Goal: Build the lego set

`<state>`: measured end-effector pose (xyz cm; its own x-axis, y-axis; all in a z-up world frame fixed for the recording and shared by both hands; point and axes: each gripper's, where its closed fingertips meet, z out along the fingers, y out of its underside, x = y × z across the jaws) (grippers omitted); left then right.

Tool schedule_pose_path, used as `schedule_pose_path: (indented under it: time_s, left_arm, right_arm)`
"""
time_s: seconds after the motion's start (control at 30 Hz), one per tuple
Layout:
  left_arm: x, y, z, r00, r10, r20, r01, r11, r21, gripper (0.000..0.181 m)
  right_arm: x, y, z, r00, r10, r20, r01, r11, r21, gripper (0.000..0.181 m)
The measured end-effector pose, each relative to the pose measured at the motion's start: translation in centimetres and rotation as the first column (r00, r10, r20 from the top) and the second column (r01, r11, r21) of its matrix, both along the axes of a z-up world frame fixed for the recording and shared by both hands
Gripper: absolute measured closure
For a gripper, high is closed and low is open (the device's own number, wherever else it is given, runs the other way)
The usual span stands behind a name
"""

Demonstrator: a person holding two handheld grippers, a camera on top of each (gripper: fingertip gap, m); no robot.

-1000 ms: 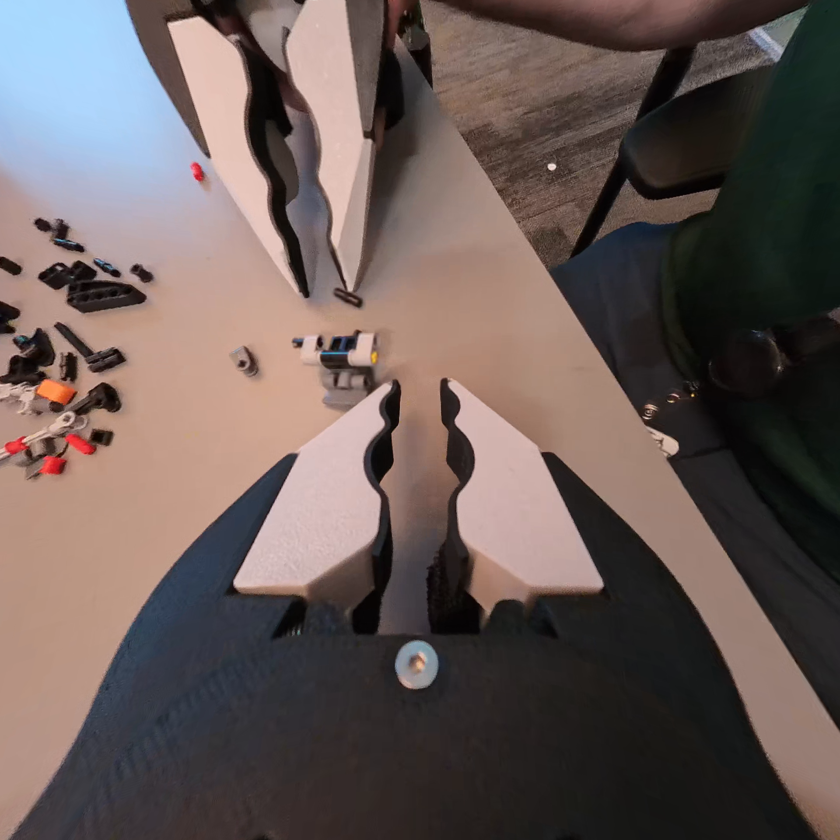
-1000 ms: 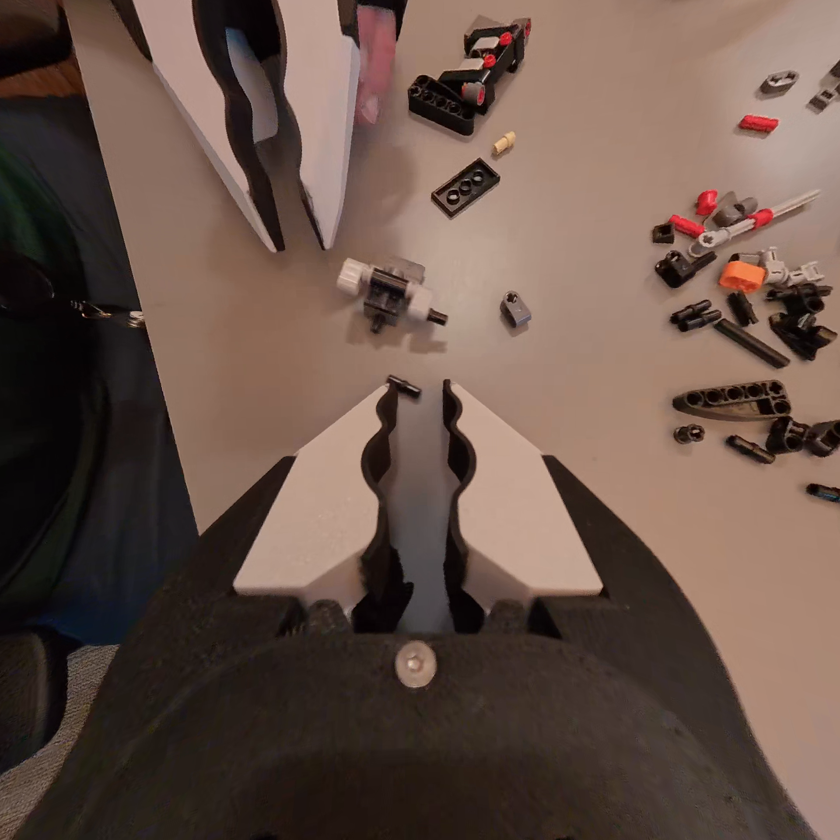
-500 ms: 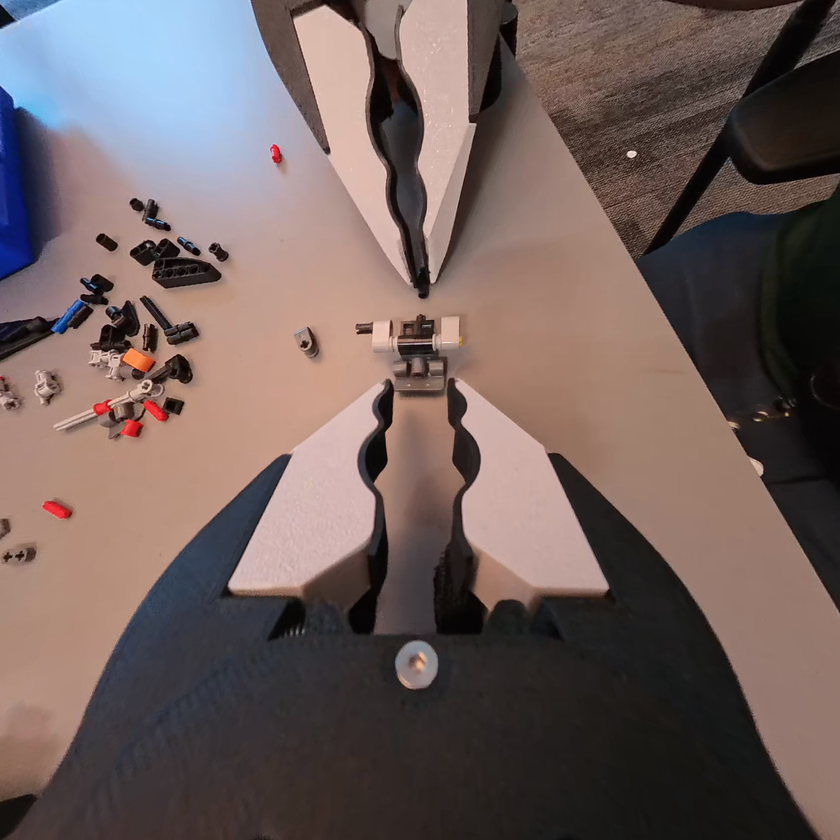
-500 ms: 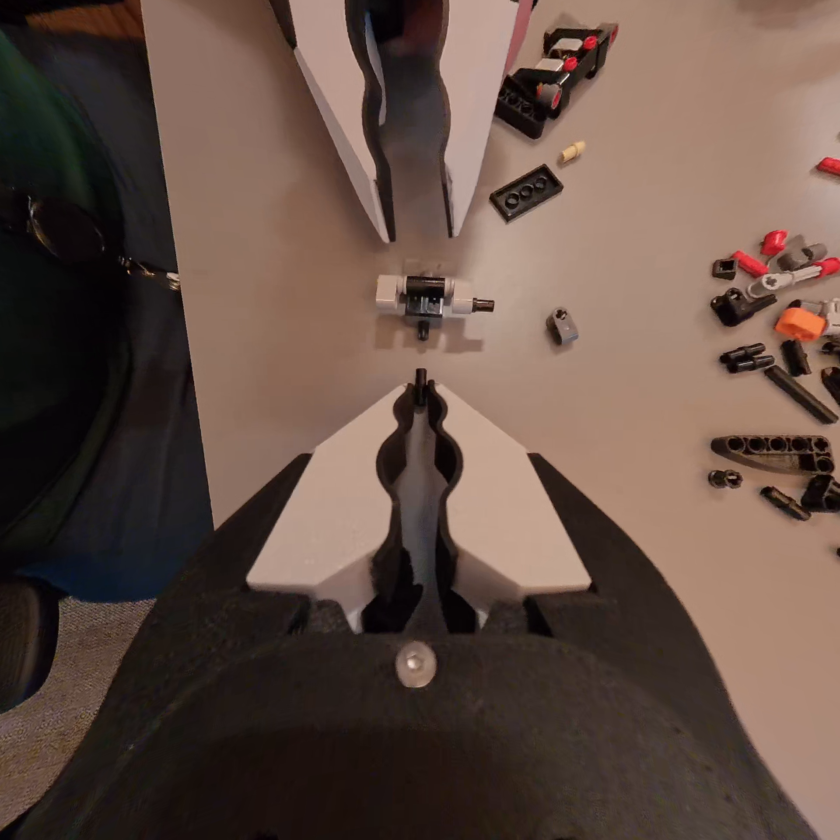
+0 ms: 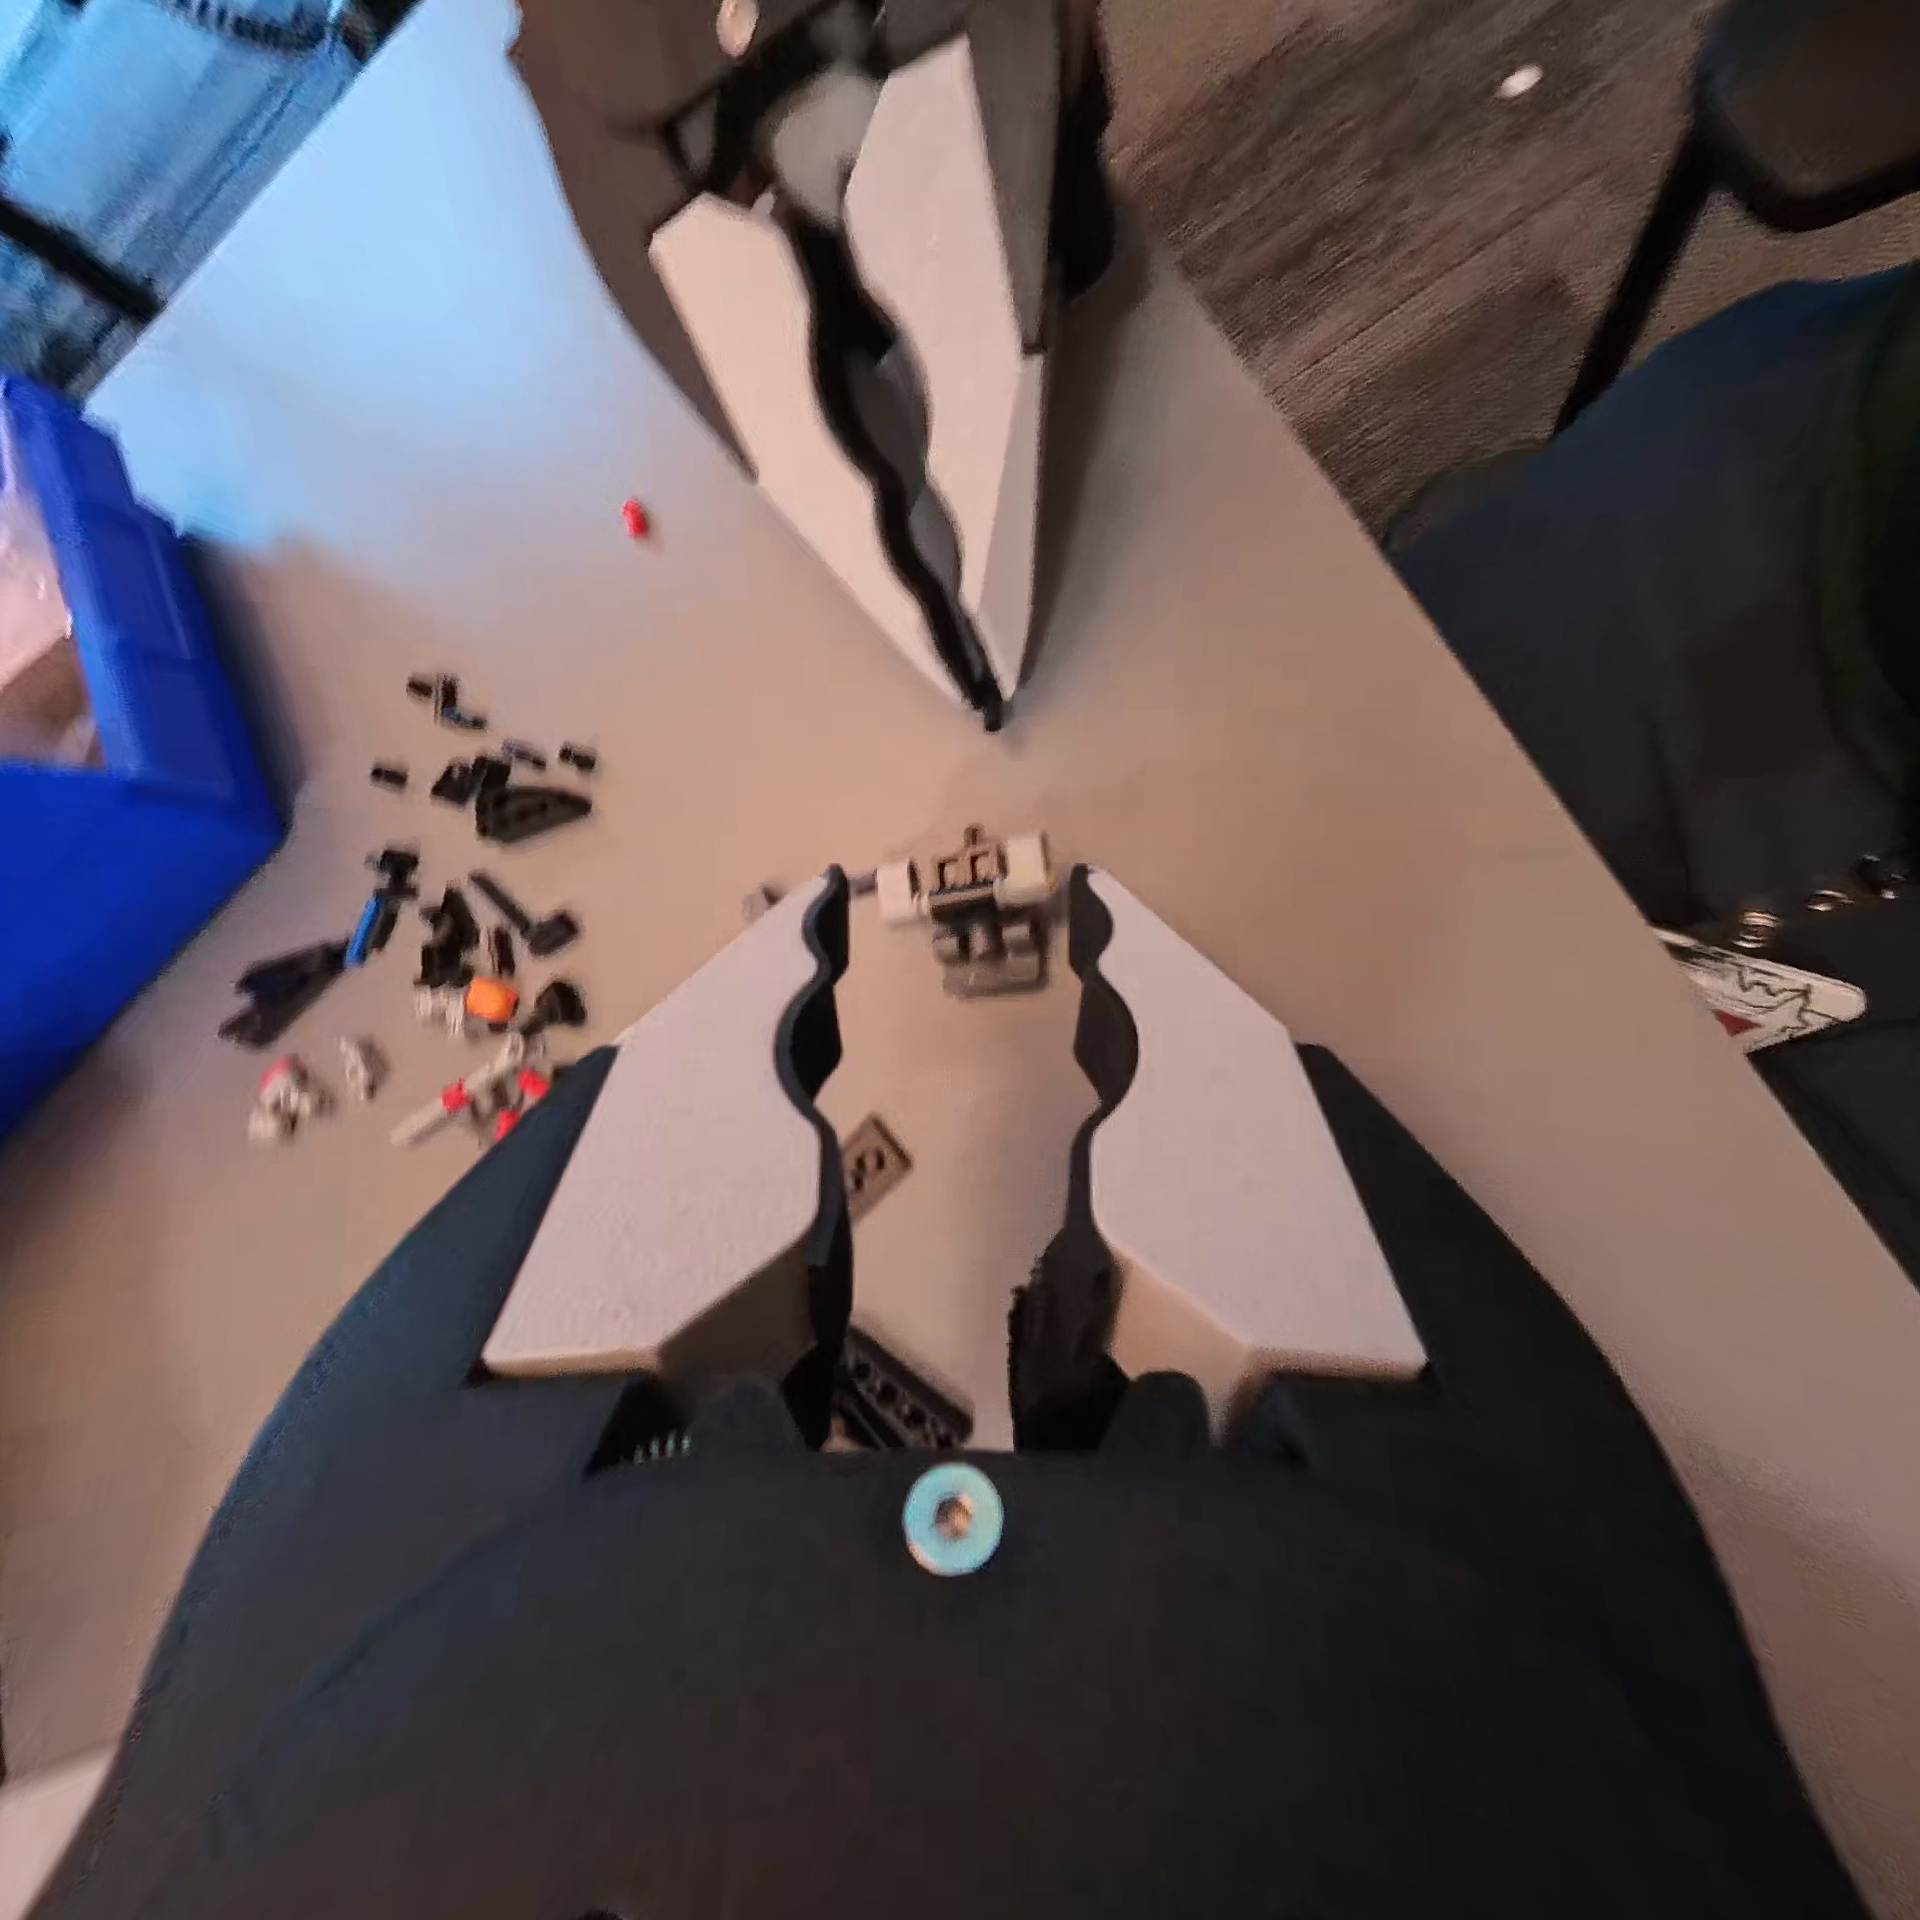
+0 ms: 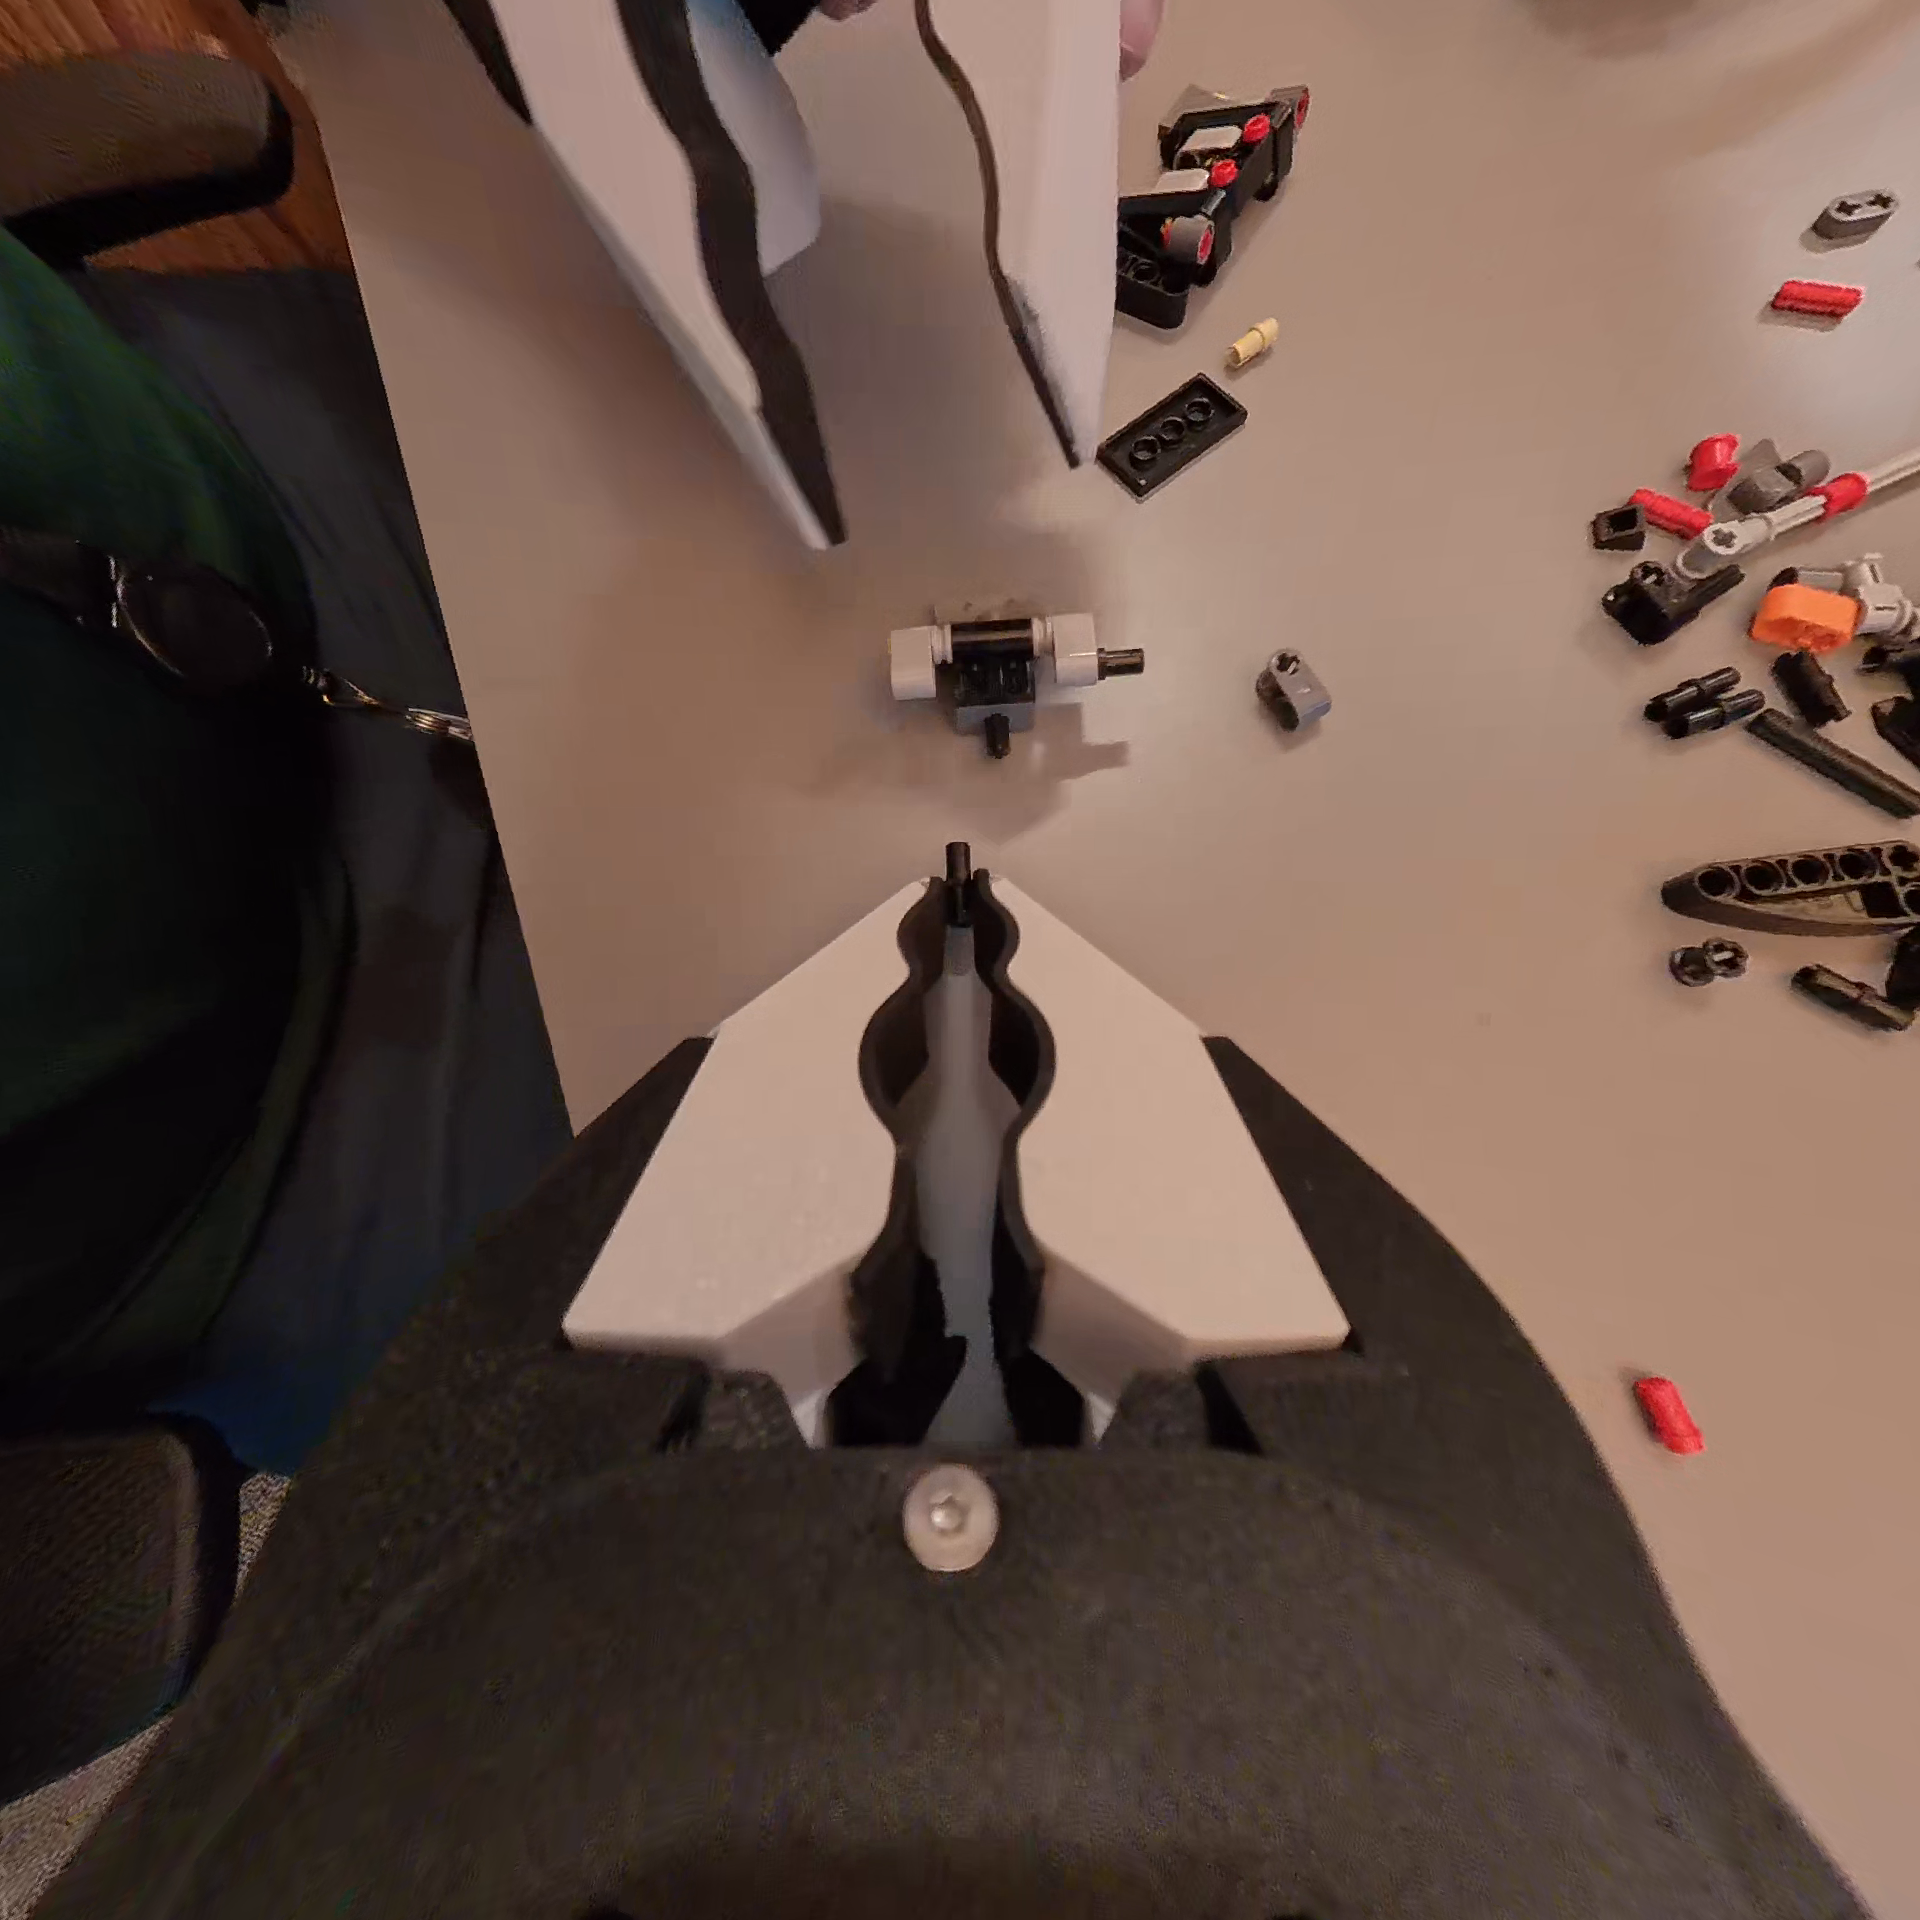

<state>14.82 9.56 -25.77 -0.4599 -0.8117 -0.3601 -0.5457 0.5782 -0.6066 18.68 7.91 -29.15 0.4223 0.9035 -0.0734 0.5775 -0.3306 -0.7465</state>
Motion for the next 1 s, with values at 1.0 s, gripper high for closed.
schedule_pose_path:
  time_s: [1.0]
  left_arm:
    - [2.4,0.7,-1.9,0.962,0.272,0.034,-0.273,0.962,0.031,0.145]
  right_arm:
    - [-0.6,1.0,1.8,0.987,-0.051,-0.152,0.046,0.998,-0.035,0.179]
